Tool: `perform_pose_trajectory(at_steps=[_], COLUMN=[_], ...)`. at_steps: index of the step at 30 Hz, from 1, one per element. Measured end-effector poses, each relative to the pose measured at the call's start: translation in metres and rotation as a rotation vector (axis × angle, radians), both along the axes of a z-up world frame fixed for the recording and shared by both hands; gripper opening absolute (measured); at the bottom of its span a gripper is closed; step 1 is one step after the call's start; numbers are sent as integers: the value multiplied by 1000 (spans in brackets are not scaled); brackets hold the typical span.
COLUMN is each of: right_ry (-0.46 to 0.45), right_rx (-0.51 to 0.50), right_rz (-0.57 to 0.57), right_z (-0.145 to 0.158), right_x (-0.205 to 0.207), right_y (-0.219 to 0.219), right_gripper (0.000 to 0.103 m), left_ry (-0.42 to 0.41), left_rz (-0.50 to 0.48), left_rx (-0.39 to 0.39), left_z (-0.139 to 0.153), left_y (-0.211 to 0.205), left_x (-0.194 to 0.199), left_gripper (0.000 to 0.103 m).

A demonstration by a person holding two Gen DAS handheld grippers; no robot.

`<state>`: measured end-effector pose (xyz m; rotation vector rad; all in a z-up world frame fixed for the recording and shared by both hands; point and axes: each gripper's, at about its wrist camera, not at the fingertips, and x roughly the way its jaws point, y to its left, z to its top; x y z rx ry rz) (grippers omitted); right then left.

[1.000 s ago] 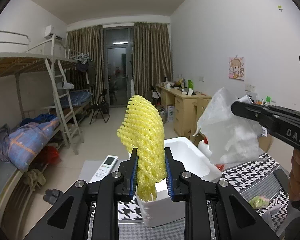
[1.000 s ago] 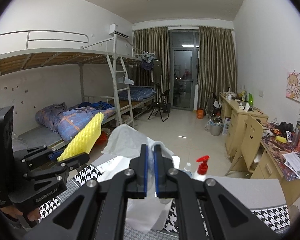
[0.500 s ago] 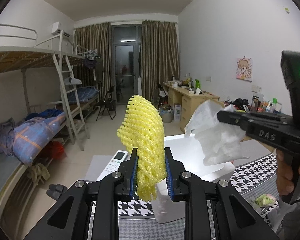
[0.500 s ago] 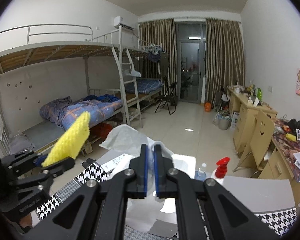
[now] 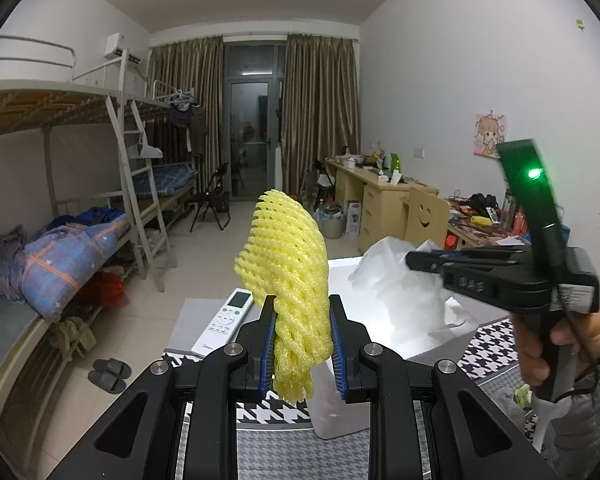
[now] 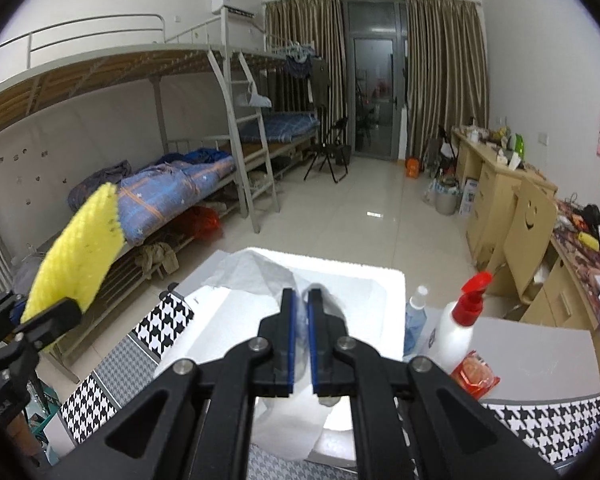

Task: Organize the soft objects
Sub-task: 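Lower the white tissue into the foam box and open the right tool, then lower the yellow foam net into the foam box and open the left tool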

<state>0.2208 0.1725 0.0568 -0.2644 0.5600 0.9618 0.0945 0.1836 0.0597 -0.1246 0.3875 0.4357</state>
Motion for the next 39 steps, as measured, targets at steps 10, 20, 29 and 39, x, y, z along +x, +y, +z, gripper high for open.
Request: perform_pose_trajectory(at_steps=[10, 20, 29, 39], right_ry=[31, 5, -21, -28], right_rx=[-81, -50, -7, 4], right_rz=[-22, -40, -77, -106], right_z=[-16, -4, 7, 13], right_x=[11, 7, 1, 1], right_y=[10, -4, -22, -45], right_gripper=[64, 75, 91, 91], left_ry=[12, 17, 26, 27], left_rz=[-11, -41, -89, -144], left_rx=[-11, -20, -23, -15], left_z=[-4, -5, -5, -3], left_y=[4, 10, 5, -7], left_x=[3, 12, 27, 42], left_gripper=[25, 25, 25, 25])
